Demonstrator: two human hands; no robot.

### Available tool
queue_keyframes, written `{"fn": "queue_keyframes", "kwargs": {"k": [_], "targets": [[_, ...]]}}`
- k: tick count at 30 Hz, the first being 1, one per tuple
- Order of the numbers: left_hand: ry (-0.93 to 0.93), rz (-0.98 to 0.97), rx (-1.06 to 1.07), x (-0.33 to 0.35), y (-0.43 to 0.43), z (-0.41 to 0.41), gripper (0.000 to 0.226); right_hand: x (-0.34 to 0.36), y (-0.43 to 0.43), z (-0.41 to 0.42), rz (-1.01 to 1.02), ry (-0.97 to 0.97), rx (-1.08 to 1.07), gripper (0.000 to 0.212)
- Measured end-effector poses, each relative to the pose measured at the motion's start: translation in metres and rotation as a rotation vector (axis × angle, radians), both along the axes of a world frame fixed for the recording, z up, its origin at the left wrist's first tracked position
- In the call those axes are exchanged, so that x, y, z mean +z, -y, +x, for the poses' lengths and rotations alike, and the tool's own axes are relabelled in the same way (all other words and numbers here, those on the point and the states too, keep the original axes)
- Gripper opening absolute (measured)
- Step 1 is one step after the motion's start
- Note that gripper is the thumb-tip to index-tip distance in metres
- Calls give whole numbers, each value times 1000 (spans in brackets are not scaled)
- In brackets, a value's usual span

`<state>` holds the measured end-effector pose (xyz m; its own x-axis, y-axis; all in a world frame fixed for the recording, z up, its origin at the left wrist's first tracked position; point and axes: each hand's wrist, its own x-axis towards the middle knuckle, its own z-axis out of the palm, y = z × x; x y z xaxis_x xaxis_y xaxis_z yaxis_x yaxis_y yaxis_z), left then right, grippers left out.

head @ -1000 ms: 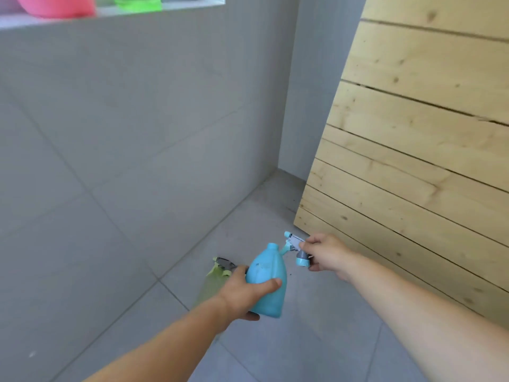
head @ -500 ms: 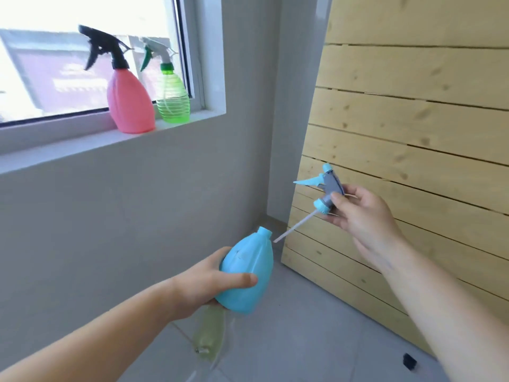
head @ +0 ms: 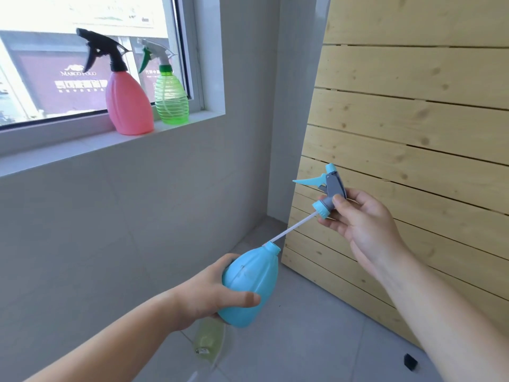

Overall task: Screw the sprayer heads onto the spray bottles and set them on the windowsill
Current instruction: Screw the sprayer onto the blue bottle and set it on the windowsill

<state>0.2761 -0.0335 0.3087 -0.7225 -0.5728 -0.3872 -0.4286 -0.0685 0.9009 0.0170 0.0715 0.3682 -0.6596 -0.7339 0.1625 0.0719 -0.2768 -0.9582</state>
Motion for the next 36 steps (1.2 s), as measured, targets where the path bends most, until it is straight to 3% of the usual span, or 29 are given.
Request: {"fn": "queue_keyframes", "kwargs": {"k": [10,23,32,36], "targets": [[-7,17,35,-6,7,-3,71,-3,3,-10,-21,22,-78,11],[-137,138,-47,-9,-5,-12,67,-34,18,39,220,-38,256,19],[-167,180,-76,-9,-5,-9,67,-34,18,36,176,116,392,21],[-183,208,-102,-8,-5,-9,61,-34,18,36,163,76,394,22]]}}
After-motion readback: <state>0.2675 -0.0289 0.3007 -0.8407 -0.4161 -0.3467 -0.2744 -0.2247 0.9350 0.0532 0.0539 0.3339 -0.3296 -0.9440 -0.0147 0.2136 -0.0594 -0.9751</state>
